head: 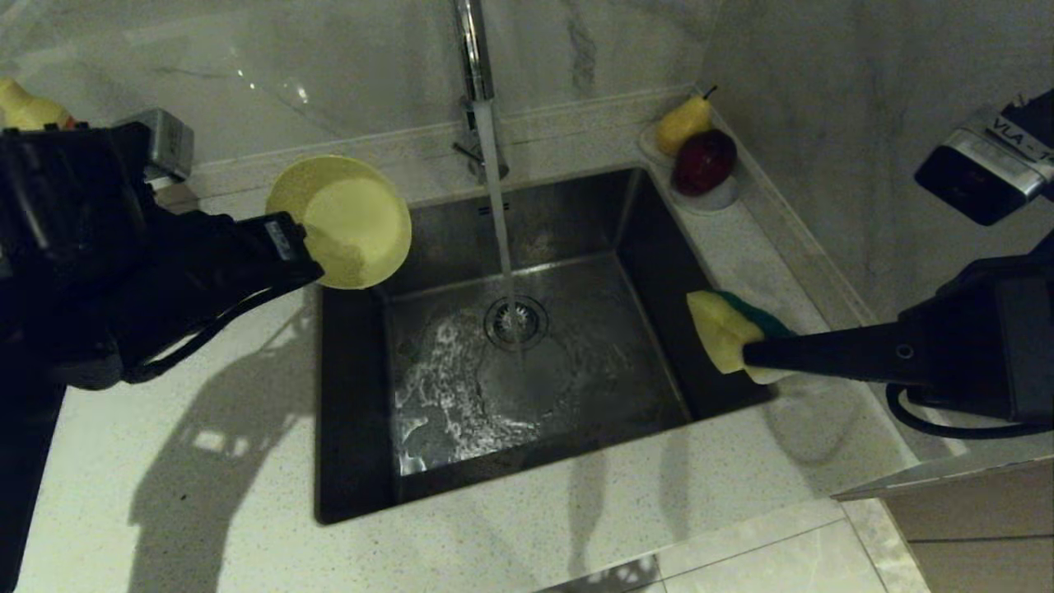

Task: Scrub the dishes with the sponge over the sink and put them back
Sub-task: Place the bowl on the table

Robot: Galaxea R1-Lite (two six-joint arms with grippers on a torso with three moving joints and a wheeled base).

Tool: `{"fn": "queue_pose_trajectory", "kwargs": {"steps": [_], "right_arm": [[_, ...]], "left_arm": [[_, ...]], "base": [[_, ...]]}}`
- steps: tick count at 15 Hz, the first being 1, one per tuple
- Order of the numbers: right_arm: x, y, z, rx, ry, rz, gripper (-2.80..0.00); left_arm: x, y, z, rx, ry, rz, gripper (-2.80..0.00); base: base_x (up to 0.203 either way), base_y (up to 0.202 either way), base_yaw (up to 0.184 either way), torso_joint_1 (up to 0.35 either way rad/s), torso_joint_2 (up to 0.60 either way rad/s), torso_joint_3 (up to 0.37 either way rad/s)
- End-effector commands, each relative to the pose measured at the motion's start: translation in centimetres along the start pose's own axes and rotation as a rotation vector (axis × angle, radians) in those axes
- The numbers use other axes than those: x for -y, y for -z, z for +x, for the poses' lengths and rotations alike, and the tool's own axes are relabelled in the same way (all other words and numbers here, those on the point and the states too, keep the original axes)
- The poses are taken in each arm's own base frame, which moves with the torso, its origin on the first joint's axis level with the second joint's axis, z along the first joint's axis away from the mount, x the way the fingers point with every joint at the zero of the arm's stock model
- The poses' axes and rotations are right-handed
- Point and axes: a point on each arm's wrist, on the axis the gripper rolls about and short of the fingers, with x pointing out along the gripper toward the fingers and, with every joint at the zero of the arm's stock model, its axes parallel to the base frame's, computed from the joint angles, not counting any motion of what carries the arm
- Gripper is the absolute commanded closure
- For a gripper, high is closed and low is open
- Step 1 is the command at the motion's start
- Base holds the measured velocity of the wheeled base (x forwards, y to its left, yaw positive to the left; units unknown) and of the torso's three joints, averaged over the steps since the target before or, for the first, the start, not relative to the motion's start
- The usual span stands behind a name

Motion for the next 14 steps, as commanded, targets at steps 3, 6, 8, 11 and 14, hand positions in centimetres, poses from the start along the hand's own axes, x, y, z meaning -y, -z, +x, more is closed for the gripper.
{"fn": "queue_pose_trajectory", "kwargs": {"steps": [3,6,8,11,14], "right_arm": [[0.6,0.3,-0.6,0.005,0.024,0.013,0.00],[0.8,0.5,-0.5,0.001,0.030,0.016,0.00],[1.1,0.6,-0.2,-0.008,0.035,0.023,0.00],[1.4,0.5,0.2,-0.014,0.042,0.027,0.00],[1.6,0.6,0.4,-0.021,0.045,0.031,0.00]], "left_arm": [[-3.3,-3.2,-3.2,-0.437,-0.266,-0.210,0.00],[-6.6,-4.7,-4.0,-0.435,-0.392,-0.364,0.00],[-8.5,-4.6,-3.8,-0.429,-0.462,-0.481,0.00],[-10.3,-2.8,-3.4,-0.509,-0.494,-0.585,0.00],[-12.4,-1.7,-2.2,-0.548,-0.546,-0.704,0.00]], "base": [[0.000,0.000,0.000,0.000,0.00,0.000],[0.000,0.000,0.000,0.000,0.00,0.000],[0.000,0.000,0.000,0.000,0.00,0.000],[0.000,0.000,0.000,0.000,0.00,0.000],[0.000,0.000,0.000,0.000,0.00,0.000]]}}
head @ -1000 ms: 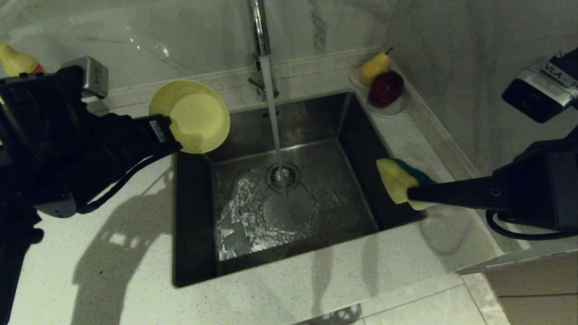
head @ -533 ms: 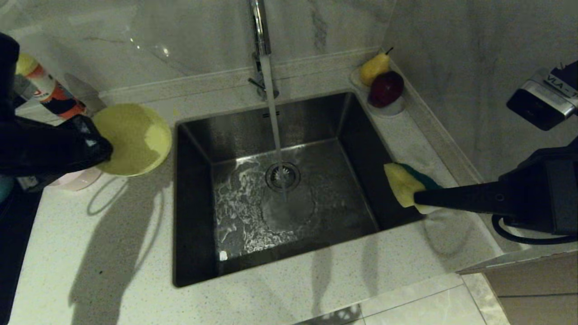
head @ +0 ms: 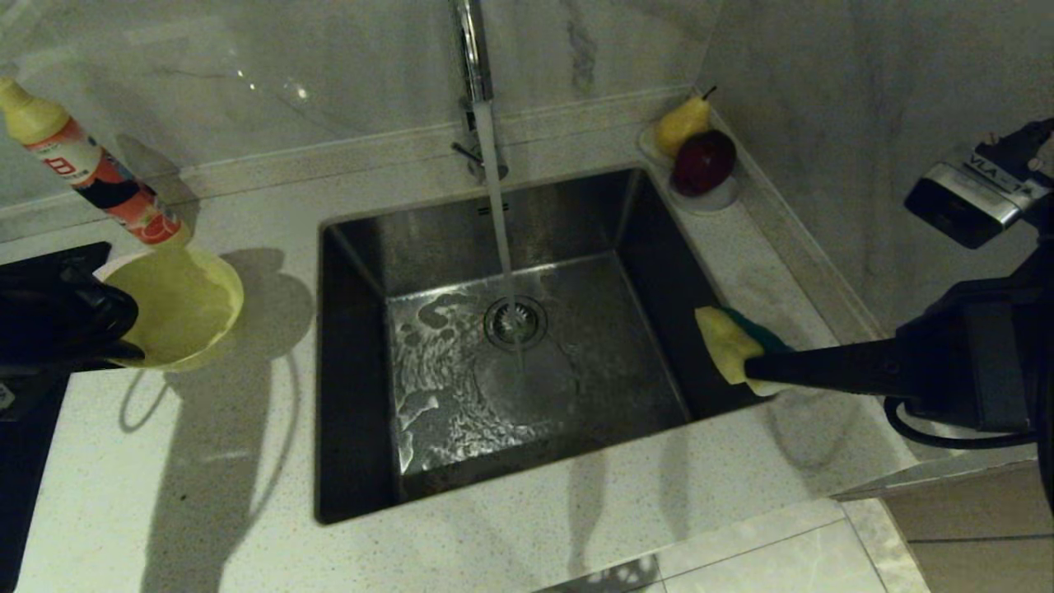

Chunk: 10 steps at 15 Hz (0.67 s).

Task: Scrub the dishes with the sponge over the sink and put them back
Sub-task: Place the bowl on the table

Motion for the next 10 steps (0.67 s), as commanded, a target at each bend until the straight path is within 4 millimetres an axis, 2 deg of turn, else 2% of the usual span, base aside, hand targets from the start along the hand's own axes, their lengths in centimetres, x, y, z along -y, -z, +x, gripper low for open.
{"fn": "queue_pose_trajectory", "kwargs": {"steps": [1,4,10], "right_arm": [[0.3,0.1,0.3,-0.014,0.003,0.010,0.00],[0.6,0.4,0.5,-0.025,0.008,0.019,0.00],[0.6,0.4,0.6,-0.028,0.004,0.018,0.00]], "left_arm": [[-1.1,-0.9,1.9,-0.021,-0.066,-0.088,0.00],[-2.1,-1.7,2.8,-0.032,-0.092,-0.131,0.00],[-3.4,-0.6,5.2,-0.114,-0.136,-0.144,0.00]], "base": [[0.000,0.000,0.000,0.000,0.00,0.000],[0.000,0.000,0.000,0.000,0.00,0.000],[0.000,0.000,0.000,0.000,0.00,0.000]]}}
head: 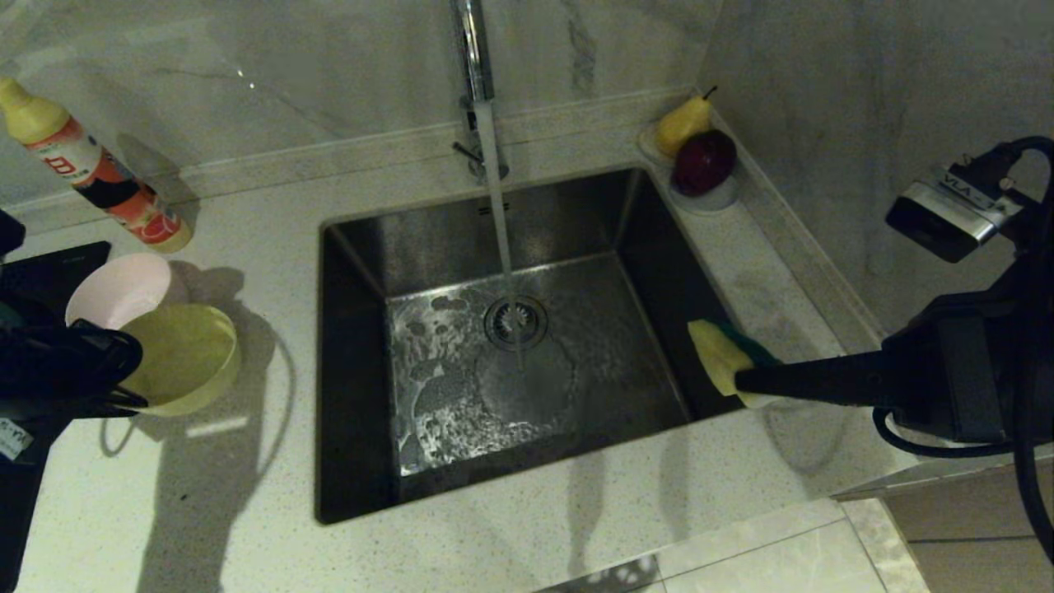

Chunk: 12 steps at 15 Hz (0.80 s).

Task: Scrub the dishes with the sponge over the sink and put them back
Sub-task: Place the bowl on the table

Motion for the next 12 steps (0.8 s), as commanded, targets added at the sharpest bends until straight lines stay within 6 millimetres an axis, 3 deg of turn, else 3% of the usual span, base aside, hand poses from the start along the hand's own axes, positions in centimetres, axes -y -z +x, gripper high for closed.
{"fn": "queue_pose_trajectory", "kwargs": {"steps": [1,6,7,10,12], "right_arm": [[-0.1,0.0,-0.1,-0.003,-0.004,0.003,0.00],[-0.1,0.4,-0.3,-0.005,-0.003,0.004,0.00],[-0.1,0.4,-0.4,-0.004,-0.004,0.004,0.00],[-0.1,0.6,-0.4,-0.007,-0.002,0.006,0.00],[-0.2,0.6,-0.7,0.001,-0.001,0.005,0.00]], "left_arm": [[-0.5,-0.4,1.0,-0.001,-0.024,-0.023,0.00],[-1.1,-0.6,1.5,0.004,-0.039,-0.041,0.00],[-1.3,-0.5,1.8,-0.013,-0.045,-0.043,-2.80],[-1.6,-0.4,2.7,-0.040,-0.062,-0.049,-2.80],[-1.2,-0.6,1.5,-0.012,-0.019,-0.047,-2.80]], "base": [[0.000,0.000,0.000,0.000,0.00,0.000],[0.000,0.000,0.000,0.000,0.00,0.000],[0.000,0.000,0.000,0.000,0.00,0.000],[0.000,0.000,0.000,0.000,0.00,0.000],[0.000,0.000,0.000,0.000,0.00,0.000]]}}
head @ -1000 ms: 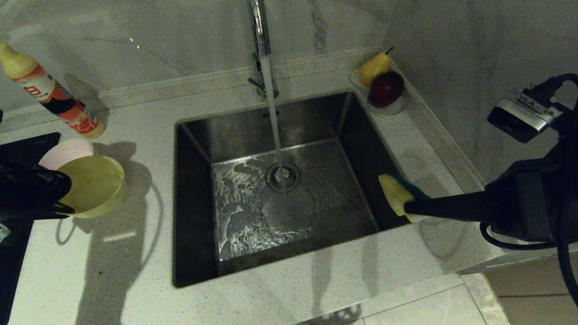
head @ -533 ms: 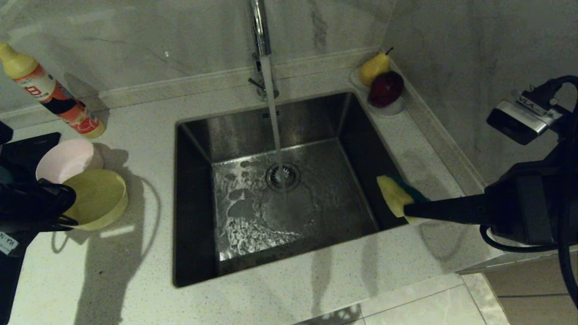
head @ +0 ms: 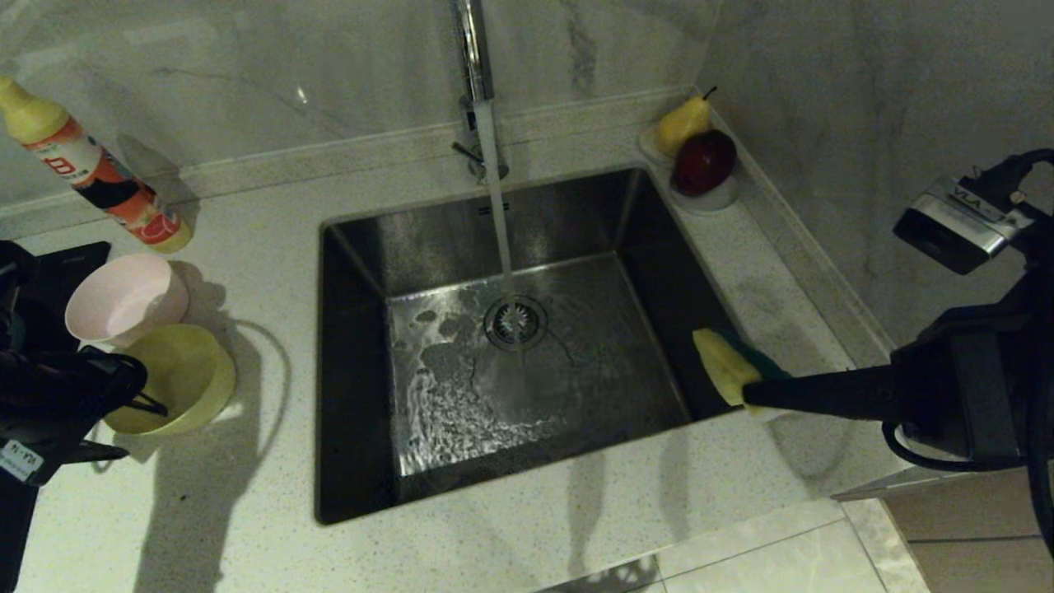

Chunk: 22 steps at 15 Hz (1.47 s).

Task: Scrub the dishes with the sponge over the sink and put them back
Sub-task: Place the bowl on the table, then put down the sponge

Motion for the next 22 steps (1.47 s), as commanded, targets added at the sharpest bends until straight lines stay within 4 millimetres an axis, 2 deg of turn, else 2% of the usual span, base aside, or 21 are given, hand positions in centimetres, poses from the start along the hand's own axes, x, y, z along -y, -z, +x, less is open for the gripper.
{"fn": "queue_pose_trajectory", "kwargs": {"steps": [1,5,7,8,9,10,13,16,18,20,22], "right_arm": [[-0.2,0.2,-0.4,0.007,-0.005,-0.002,0.00],[-0.2,0.6,-0.7,0.004,-0.003,0.000,0.00],[-0.1,0.7,-0.6,-0.003,-0.001,0.003,0.00],[0.0,0.7,-0.6,-0.002,-0.001,0.003,0.00],[-0.1,0.8,-0.7,0.000,-0.002,0.001,0.00],[-0.3,0.8,-0.9,0.005,-0.004,-0.002,0.00],[0.1,1.0,-0.9,0.006,0.014,0.007,0.00],[0.3,0.3,-1.7,0.046,0.037,0.019,0.00],[0.4,0.3,-1.8,0.050,0.037,0.016,0.00],[0.6,0.3,-1.5,0.040,0.042,0.025,0.00],[0.9,0.4,-1.1,0.029,0.048,0.033,0.00]], "left_arm": [[0.5,-0.1,-2.3,0.049,0.062,-0.005,-2.80],[1.6,0.2,-10.3,0.197,0.234,0.015,-2.80],[1.7,0.5,-12.9,0.241,0.268,0.061,-2.80],[1.9,0.4,-13.3,0.255,0.274,0.101,-2.80],[2.3,0.2,-13.5,0.267,0.283,0.138,0.00],[3.0,-0.1,-13.3,0.267,0.284,0.175,0.00],[4.9,0.1,-14.0,0.340,0.337,0.470,0.00],[7.6,0.3,-15.1,0.579,0.515,0.749,0.00],[9.0,1.6,-15.0,0.701,0.640,0.870,0.00],[8.1,3.5,-16.0,0.768,0.697,0.985,0.00],[5.3,6.3,-17.9,0.778,0.769,1.049,0.00]], "base": [[0.000,0.000,0.000,0.000,0.00,0.000],[0.000,0.000,0.000,0.000,0.00,0.000],[0.000,0.000,0.000,0.000,0.00,0.000],[0.000,0.000,0.000,0.000,0.00,0.000],[0.000,0.000,0.000,0.000,0.00,0.000],[0.000,0.000,0.000,0.000,0.00,0.000],[0.000,0.000,0.000,0.000,0.00,0.000],[0.000,0.000,0.000,0.000,0.00,0.000],[0.000,0.000,0.000,0.000,0.00,0.000],[0.000,0.000,0.000,0.000,0.00,0.000],[0.000,0.000,0.000,0.000,0.00,0.000]]}}
